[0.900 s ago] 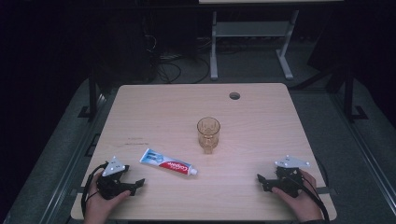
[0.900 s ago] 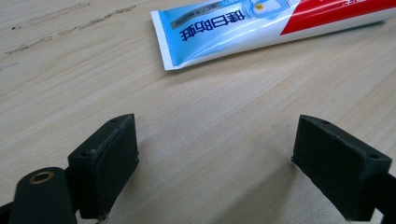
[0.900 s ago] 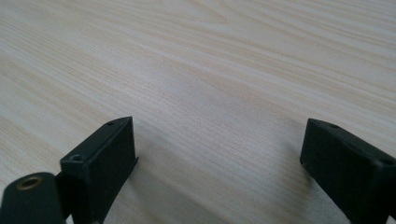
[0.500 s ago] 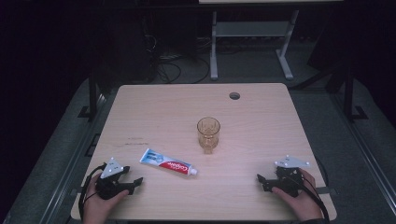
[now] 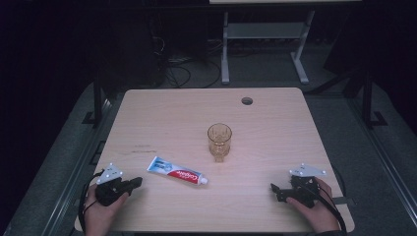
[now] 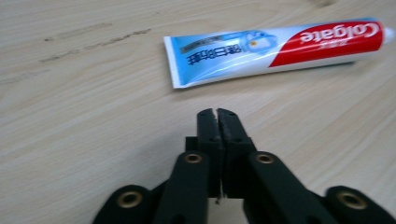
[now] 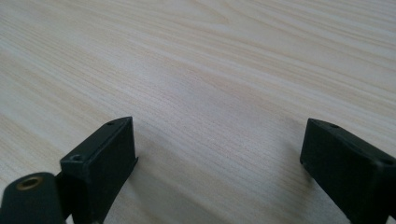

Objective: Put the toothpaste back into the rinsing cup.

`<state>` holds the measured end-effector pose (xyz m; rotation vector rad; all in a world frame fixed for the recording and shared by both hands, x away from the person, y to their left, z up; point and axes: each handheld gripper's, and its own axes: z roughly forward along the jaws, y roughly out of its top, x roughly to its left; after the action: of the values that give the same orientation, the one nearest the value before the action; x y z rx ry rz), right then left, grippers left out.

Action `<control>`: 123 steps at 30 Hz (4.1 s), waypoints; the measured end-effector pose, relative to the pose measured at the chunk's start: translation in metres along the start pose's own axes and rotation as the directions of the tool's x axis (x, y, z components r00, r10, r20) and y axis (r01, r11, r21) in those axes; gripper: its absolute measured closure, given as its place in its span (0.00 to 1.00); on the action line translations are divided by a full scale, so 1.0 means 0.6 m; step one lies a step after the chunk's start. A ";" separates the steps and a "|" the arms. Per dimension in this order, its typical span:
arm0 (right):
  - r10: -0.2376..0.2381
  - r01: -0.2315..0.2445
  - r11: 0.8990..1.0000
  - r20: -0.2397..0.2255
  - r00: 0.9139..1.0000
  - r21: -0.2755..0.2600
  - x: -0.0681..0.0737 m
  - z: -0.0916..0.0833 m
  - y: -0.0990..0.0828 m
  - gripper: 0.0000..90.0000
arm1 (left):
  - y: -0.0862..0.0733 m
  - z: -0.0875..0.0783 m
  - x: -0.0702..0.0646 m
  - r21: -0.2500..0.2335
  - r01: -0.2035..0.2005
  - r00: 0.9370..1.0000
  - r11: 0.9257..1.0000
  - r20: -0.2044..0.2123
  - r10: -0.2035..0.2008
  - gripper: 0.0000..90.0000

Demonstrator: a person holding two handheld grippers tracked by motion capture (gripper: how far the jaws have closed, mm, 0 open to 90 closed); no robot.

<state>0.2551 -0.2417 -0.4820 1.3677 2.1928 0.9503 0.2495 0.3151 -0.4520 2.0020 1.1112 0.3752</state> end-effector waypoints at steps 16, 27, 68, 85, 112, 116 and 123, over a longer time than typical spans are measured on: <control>-0.003 0.003 1.000 -0.003 1.000 0.001 0.000 0.000 0.000 0.11 | 0.042 0.040 -0.014 0.040 -0.045 0.999 0.998 0.024 0.044 1.00; -0.005 0.005 1.000 -0.005 1.000 0.000 0.000 0.000 0.000 0.11 | 0.055 0.067 -0.011 0.055 -0.055 0.998 0.997 -0.004 0.055 1.00; -0.005 0.005 1.000 -0.004 1.000 0.001 0.000 0.000 0.000 0.11 | 0.119 0.153 -0.020 0.062 -0.085 0.996 0.994 -0.013 0.086 1.00; -0.007 0.007 1.000 -0.006 1.000 0.001 0.000 0.000 0.000 0.11 | 0.148 0.198 -0.033 0.054 -0.092 0.996 0.994 0.020 0.091 1.00; -0.008 0.008 1.000 -0.007 1.000 0.001 0.000 0.000 0.000 0.11 | 0.165 0.153 -0.152 0.055 -0.209 0.971 0.976 0.131 0.200 1.00; -0.008 0.008 1.000 -0.008 1.000 0.002 0.000 0.000 0.000 0.11 | 0.153 0.161 -0.174 0.075 -0.242 0.963 0.968 0.141 0.229 1.00; -0.009 0.009 1.000 -0.009 1.000 0.002 0.000 0.000 0.000 0.11 | 0.131 0.185 -0.199 0.139 -0.290 0.951 0.947 0.151 0.269 1.00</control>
<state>0.2550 -0.2416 -0.4819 1.3561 2.2047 0.9535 0.2916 0.1388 -0.4490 2.3004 0.7975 0.3027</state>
